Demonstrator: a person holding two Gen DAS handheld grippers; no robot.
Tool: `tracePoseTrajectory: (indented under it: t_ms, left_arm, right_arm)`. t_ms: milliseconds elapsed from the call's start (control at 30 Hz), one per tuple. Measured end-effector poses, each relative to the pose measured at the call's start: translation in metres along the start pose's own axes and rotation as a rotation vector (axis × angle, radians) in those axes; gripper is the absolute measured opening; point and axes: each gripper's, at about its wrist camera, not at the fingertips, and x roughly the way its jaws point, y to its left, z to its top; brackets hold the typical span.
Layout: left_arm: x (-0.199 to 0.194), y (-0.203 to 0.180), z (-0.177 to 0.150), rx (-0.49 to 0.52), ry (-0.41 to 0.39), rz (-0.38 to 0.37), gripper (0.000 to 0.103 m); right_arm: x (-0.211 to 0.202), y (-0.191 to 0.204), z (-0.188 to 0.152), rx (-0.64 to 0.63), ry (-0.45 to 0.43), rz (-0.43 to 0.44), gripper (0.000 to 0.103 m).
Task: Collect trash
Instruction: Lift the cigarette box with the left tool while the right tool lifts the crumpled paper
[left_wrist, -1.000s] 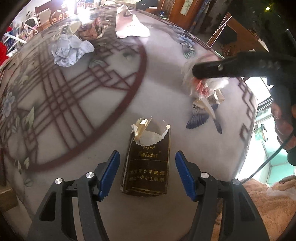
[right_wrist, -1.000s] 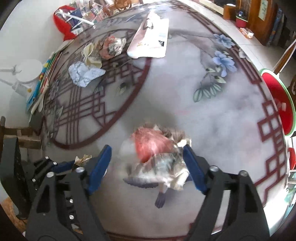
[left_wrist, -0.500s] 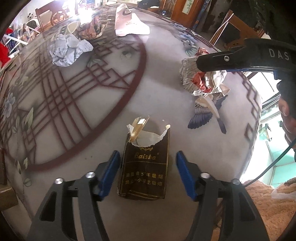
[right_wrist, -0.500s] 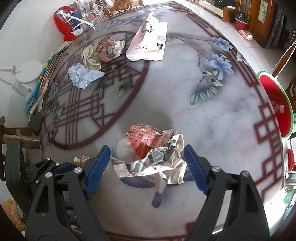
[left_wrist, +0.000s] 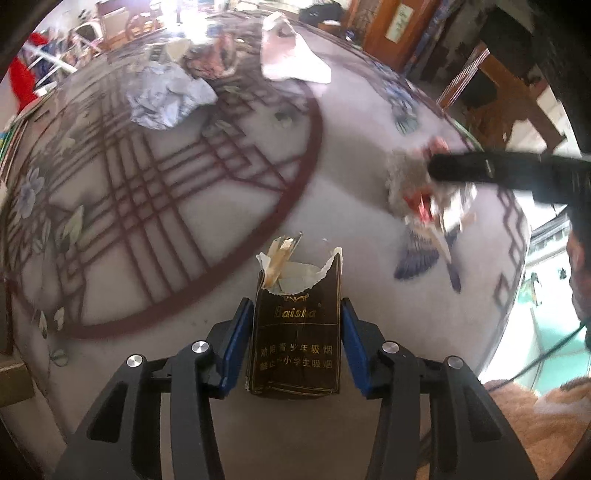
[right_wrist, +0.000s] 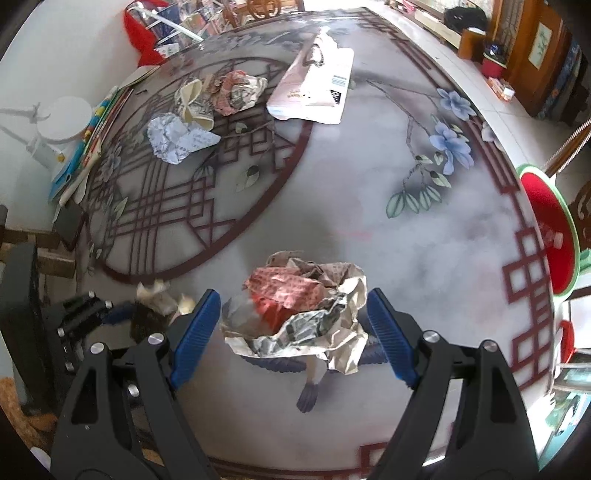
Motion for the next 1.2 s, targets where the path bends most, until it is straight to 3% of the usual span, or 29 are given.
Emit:
tracePoseTrajectory:
  t_ms: [367, 400, 433, 500, 533, 967, 1200]
  left_arm:
    - [-0.045, 0.020, 0.059, -0.108, -0.181, 0.069, 0.045]
    - [-0.047, 0.020, 0.066, -0.116, -0.190, 0.076, 0.045]
    - [-0.049, 0.019, 0.072, -0.122, -0.197, 0.078, 0.045]
    - [-0.053, 0.017, 0.082, -0.132, -0.215, 0.077, 0.045]
    - [-0.055, 0.016, 0.087, -0.135, -0.224, 0.079, 0.045]
    - [-0.083, 0.006, 0.120, -0.183, -0.328, 0.103, 0.045]
    - [-0.090, -0.003, 0.131, -0.187, -0.363, 0.098, 0.045]
  right_arm:
    - [0.011, -0.008, -0.003, 0.002, 0.039, 0.002, 0.080]
    - [0.011, -0.007, -0.003, -0.009, 0.043, 0.000, 0.077]
    - [0.012, -0.005, -0.003, -0.022, 0.049, 0.005, 0.063]
    - [0.015, -0.004, -0.003, -0.033, 0.064, 0.021, 0.047]
    - [0.014, -0.005, -0.003, -0.034, 0.062, 0.026, 0.044]
    - [-0.055, -0.024, 0.056, -0.022, -0.204, 0.059, 0.041]
    - [-0.068, -0.033, 0.070, -0.009, -0.263, 0.075, 0.041]
